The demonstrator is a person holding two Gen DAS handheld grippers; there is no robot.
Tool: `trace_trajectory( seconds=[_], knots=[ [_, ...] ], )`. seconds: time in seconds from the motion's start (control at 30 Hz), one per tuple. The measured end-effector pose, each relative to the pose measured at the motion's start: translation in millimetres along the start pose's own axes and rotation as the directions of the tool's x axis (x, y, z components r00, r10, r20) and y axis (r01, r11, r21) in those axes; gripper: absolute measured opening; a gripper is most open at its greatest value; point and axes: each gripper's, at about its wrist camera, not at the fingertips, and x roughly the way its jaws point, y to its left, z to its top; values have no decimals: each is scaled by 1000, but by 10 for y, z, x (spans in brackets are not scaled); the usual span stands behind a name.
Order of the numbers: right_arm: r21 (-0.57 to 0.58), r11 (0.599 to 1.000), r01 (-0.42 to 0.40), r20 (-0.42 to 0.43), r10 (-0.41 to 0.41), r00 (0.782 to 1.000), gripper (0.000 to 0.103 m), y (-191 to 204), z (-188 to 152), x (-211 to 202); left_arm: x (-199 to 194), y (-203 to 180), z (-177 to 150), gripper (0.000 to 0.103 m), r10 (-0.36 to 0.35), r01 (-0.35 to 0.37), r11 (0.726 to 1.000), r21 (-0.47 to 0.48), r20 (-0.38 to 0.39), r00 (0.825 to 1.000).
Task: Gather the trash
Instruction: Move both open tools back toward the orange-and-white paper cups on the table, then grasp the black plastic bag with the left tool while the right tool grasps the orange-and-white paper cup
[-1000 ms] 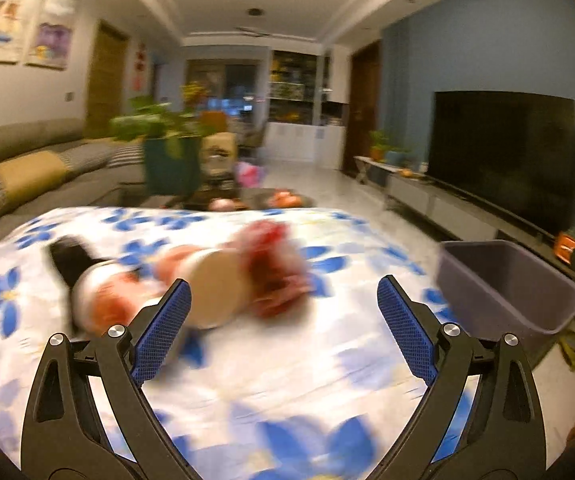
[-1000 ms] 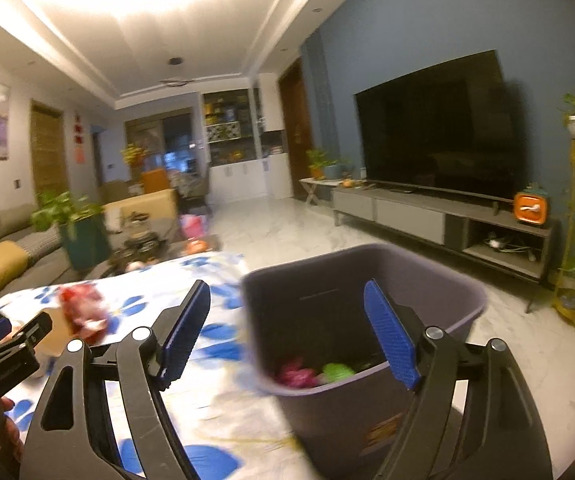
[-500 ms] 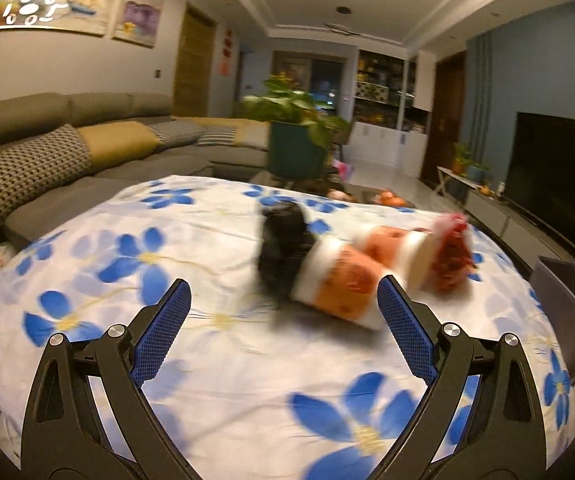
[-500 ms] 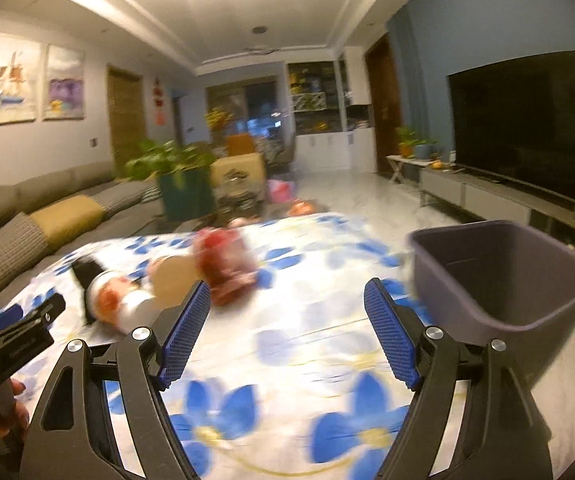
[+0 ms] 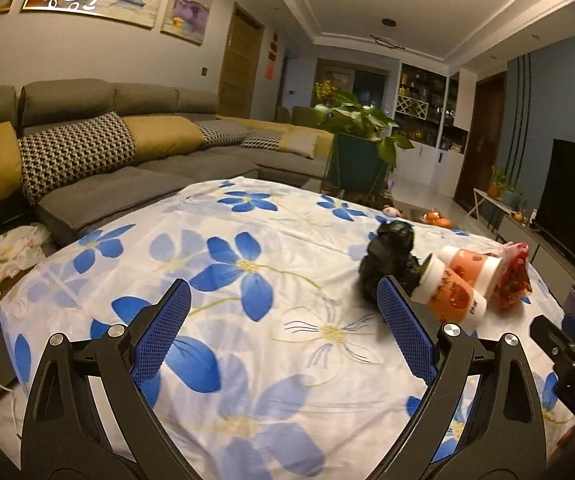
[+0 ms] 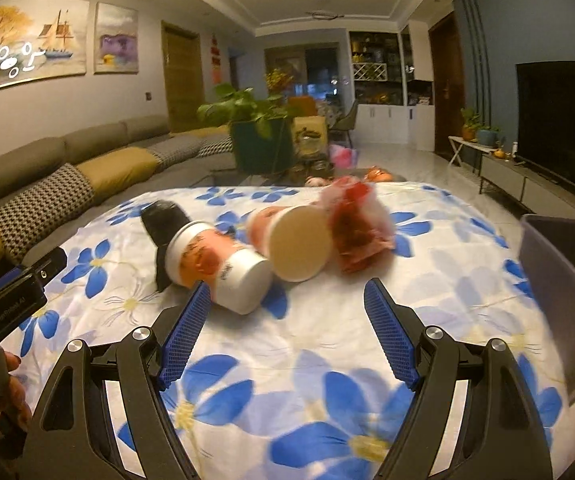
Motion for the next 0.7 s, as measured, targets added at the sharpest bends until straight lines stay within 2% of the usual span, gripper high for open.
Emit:
trace_trajectory(
  seconds=[0.23,0.47,0.63,0.7],
  knots=[
    [-16,1000,13,-7,-13,1000,77,142,88,199,78,135,23,93,9,-9,1000,-15,-5,1000],
    [23,999,39,8,-39,999,76,55,281,384,153,197,56,93,-5,5,1000,-29,-6,1000],
    [35,998,43,-12,-43,999,59,9,388,621,222,161,81,93,-21,21,1000,-16,-8,1000],
    [52,998,30,-29,-28,999,49,-11,415,724,249,129,99,93,-38,38,999,-11,-10,999]
  ],
)
